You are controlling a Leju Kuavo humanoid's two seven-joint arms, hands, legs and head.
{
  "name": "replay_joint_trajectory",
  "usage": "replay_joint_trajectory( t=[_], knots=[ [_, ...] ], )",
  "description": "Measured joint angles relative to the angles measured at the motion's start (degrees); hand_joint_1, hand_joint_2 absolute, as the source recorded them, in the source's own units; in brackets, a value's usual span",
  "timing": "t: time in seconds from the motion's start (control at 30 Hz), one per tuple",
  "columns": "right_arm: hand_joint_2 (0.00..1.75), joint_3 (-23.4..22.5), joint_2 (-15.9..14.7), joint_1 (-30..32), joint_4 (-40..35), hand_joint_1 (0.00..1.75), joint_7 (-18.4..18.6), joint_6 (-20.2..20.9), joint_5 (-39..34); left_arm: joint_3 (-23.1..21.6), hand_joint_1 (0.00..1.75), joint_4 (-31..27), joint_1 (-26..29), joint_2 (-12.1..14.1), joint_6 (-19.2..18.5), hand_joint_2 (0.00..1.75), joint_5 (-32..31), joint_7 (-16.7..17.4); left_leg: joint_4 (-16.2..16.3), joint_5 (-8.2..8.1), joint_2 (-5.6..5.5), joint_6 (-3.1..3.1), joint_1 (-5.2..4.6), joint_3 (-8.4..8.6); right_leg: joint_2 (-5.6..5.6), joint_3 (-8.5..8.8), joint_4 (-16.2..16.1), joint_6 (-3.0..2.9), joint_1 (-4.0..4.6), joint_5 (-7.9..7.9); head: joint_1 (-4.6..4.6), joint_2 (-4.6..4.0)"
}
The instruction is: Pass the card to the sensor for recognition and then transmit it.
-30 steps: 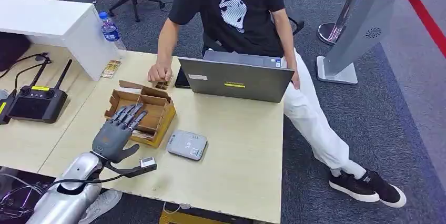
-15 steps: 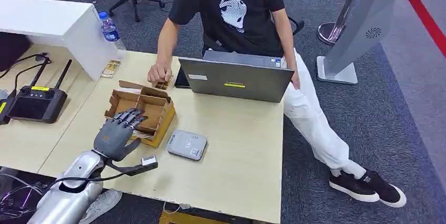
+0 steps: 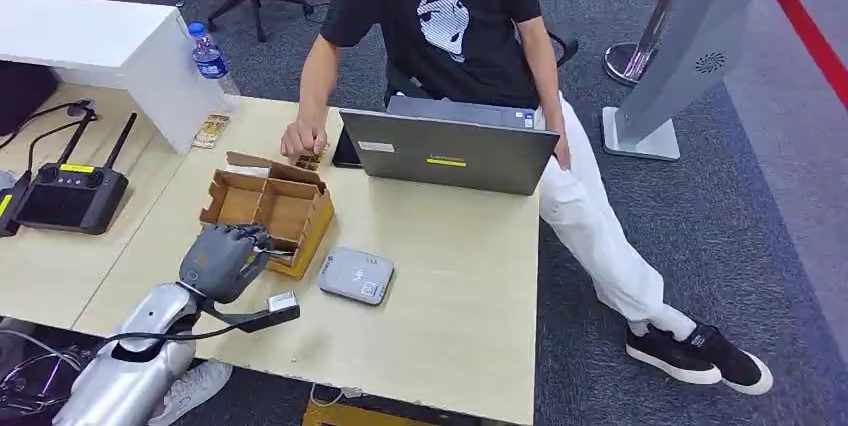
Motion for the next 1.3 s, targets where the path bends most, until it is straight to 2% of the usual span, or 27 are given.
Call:
replay_joint_trajectory(
  t=[0.03, 0.13, 0.33, 0.47, 0.63, 0.73, 0.87, 0.93, 0.97, 1.0, 1.1, 1.3],
  knots=[
    [1.75, 0.0, 0.0, 0.0, 0.0, 0.0, 0.0, 0.0, 0.0, 0.0, 1.61, 0.0, -0.3, 0.0, -0.3, 1.75, 0.3, -0.3, 0.0, 0.0, 0.0, 0.0, 0.0, 0.0, 0.0, 0.0, 0.0, 0.0, 0.0, 0.0, 0.0, 0.0],
    [1.75, -0.1, 0.0, -0.1, 0.0, 0.0, 0.0, 0.2, 0.1, 0.0, 1.75, -0.1, -1.1, 0.0, -0.8, 1.75, 0.7, -0.5, 0.0, 0.0, 0.0, 0.0, 0.0, 0.0, 0.0, 0.01, 0.0, 0.0, 0.0, 0.0, 0.0, 0.0],
    [1.75, -0.2, 0.0, -0.1, 0.0, 0.0, 0.0, 0.5, 0.4, -0.7, 1.75, -1.7, -4.3, -0.2, -0.9, 1.75, 0.8, -0.9, 0.0, 0.03, -0.05, 0.02, 0.0, -0.01, -0.05, -0.03, 0.0, 0.0, 0.0, 0.01, 0.0, 0.0],
    [1.75, -0.2, 0.0, -0.3, 0.0, 0.0, 0.3, 0.5, 1.2, -2.5, 1.75, -4.2, -10.6, -0.8, -4.2, 1.75, 1.4, 0.3, 0.0, 0.08, -0.05, 0.02, 0.0, -0.02, -0.05, -0.02, 0.0, 0.0, 0.0, 0.08, -0.02, 0.0],
    [1.75, -0.2, 0.0, -0.4, 0.0, 0.0, 0.4, 0.7, 2.3, -5.0, 1.75, -4.6, -19.6, -1.9, -9.5, 1.75, 2.0, 2.0, 0.0, 0.12, -0.02, 0.03, 0.0, -0.02, -0.04, -0.01, 0.0, 0.0, 0.0, 0.11, 0.02, 0.0],
    [1.75, -0.2, 0.0, -0.4, 0.0, 0.0, 0.4, 1.0, 2.6, -6.6, 1.75, -4.1, -23.3, -2.7, -10.5, 1.75, 2.5, 3.0, 0.0, 0.12, -0.02, 0.03, 0.0, -0.02, -0.03, -0.01, 0.0, 0.0, 0.0, 0.11, -0.02, 0.0],
    [1.75, -0.2, 0.0, -0.4, 0.0, 0.0, 0.5, 1.2, 3.1, -8.1, 1.73, -3.3, -25.6, -3.3, -10.4, 1.75, 3.0, 3.5, 0.0, 0.11, -0.01, 0.03, 0.0, -0.03, 0.0, -0.02, 0.0, 0.0, 0.0, 0.1, 0.0, 0.0],
    [1.75, -0.2, 0.0, -0.4, 0.0, 0.0, 0.5, 1.2, 3.1, -8.5, 1.62, -3.0, -26.1, -3.4, -9.9, 1.75, 3.1, 3.7, 0.0, 0.11, 0.01, 0.03, 0.0, -0.02, 0.0, -0.02, 0.0, -0.01, 0.0, 0.1, -0.02, 0.0],
    [1.75, -0.2, 0.1, -0.4, 0.0, 0.0, 0.5, 1.2, 3.1, -8.7, 1.47, -2.7, -26.2, -3.5, -9.7, 1.75, 3.1, 3.7, 0.0, 0.11, 0.02, 0.03, 0.0, -0.03, 0.01, -0.03, 0.0, -0.01, 0.0, 0.1, 0.0, 0.0],
    [1.75, -0.2, 0.1, -0.4, 0.0, 0.0, 0.5, 1.2, 3.2, -8.7, 0.02, -2.5, -26.2, -3.5, -9.4, 1.75, 3.2, 3.7, 0.0, 0.11, 0.02, 0.03, 0.0, -0.02, 0.01, -0.03, 0.0, -0.01, 0.0, 0.1, 0.0, 0.0],
    [1.75, -0.2, 0.1, -0.4, 0.0, 0.0, 0.5, 1.2, 3.2, -8.8, 0.0, -1.7, -25.9, -3.3, -7.2, 1.75, 3.9, 3.7, 0.0, 0.11, 0.01, 0.03, 0.0, -0.04, 0.01, -0.03, 0.0, -0.01, 0.0, 0.1, 0.0, 0.0],
    [1.75, -0.4, 0.2, -0.4, 0.0, 0.0, 0.5, 1.1, 3.5, -8.2, 0.0, -0.7, -21.6, -2.8, 2.7, 1.75, 4.3, 3.5, 0.0, 0.11, 0.01, 0.03, 0.0, -0.08, 0.01, -0.02, 0.0, 0.0, 0.0, 0.09, 0.02, 0.0]
  ],
)
